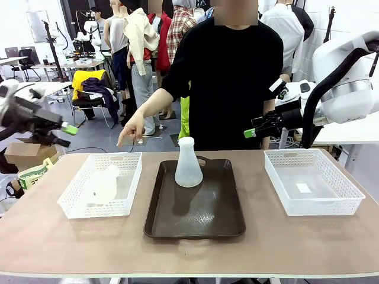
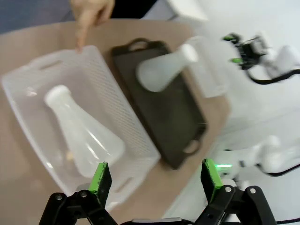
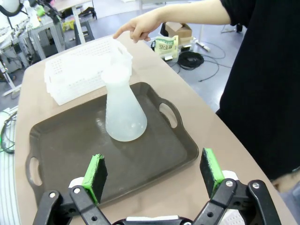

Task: Prepare the laboratory tools.
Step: Pick up the Big flask that the person points to.

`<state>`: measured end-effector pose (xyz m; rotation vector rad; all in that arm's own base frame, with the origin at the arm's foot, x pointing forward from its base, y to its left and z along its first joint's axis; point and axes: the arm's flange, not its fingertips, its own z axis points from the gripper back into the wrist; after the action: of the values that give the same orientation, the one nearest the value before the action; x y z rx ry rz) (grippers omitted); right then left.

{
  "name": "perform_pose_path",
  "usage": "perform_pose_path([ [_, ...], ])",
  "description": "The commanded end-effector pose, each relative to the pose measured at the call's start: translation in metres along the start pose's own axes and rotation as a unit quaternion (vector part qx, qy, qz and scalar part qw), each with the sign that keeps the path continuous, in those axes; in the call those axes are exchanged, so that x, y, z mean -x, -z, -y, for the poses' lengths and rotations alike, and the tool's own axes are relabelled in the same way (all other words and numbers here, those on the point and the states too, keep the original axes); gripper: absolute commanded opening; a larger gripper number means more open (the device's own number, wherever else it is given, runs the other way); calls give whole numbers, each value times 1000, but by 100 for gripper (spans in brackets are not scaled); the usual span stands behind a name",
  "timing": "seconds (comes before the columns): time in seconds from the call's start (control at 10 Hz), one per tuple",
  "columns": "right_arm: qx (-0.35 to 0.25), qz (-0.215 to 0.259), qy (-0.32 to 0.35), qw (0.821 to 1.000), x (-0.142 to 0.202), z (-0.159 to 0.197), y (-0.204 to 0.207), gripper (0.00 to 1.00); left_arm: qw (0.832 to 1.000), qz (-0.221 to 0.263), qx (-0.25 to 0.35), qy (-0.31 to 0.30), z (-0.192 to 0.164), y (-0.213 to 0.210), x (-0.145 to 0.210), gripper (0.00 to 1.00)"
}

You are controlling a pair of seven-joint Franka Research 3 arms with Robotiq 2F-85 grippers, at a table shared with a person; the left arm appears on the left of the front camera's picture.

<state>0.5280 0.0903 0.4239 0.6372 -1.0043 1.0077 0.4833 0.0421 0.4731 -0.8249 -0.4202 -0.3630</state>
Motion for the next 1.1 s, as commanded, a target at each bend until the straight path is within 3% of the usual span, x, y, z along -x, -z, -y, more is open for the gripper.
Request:
perform_pose_path([
  [0.0,-1,-6,6,1000,-3,1,0,100,993,-39,-113,14,2,29,-23,100],
  [0.2,-1,-6,6,1000,-3,1,0,100,979,-75,-185,38,10,66,-50,100],
  [0.6,-1,-6,6,1000,-3,1,0,100,942,-156,-297,6,-9,148,-70,100],
  [1.0,-1,-6,6,1000,-3,1,0,100,922,-133,-364,-13,-33,198,-75,100],
])
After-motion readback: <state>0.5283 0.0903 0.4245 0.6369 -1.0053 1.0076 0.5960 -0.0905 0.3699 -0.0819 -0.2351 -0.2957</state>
